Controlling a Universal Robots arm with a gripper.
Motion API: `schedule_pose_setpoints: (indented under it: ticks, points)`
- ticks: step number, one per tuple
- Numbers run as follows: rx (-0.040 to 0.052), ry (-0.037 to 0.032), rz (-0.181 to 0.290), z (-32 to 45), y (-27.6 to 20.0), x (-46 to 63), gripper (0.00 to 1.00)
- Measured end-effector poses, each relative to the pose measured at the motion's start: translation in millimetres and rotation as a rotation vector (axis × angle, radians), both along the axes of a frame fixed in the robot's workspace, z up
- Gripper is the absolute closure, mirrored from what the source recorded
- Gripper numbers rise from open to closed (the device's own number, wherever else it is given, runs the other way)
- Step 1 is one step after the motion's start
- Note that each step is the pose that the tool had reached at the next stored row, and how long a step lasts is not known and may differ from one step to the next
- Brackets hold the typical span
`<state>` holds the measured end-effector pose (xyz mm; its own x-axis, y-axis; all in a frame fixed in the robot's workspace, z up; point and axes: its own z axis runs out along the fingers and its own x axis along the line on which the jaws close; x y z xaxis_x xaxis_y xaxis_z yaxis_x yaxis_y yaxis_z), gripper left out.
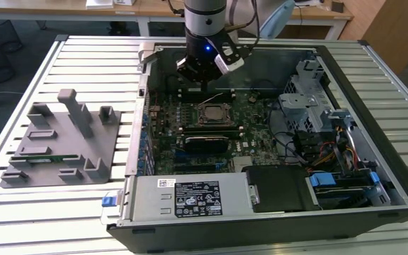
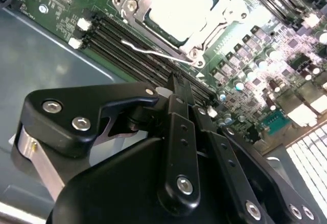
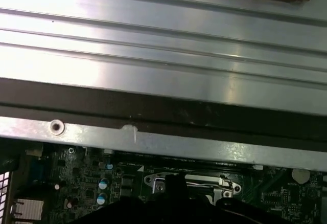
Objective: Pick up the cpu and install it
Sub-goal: 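Install the first cpu locking lever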
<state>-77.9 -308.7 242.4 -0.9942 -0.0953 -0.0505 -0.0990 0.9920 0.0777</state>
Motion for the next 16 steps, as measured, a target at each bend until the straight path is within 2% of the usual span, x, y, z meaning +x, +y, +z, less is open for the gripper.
schedule_pose_setpoints:
  ticks: [5, 10, 16]
  points:
    - [-0.0004, 0.0000, -0.004, -7.3, 0.1, 6.7, 0.89]
    - [-0.0037, -0.0001, -0.006, -13.7, 3.0, 13.5, 0.89]
    - [-0.0040, 0.0000, -0.015, -17.2, 3.0, 18.1, 0.89]
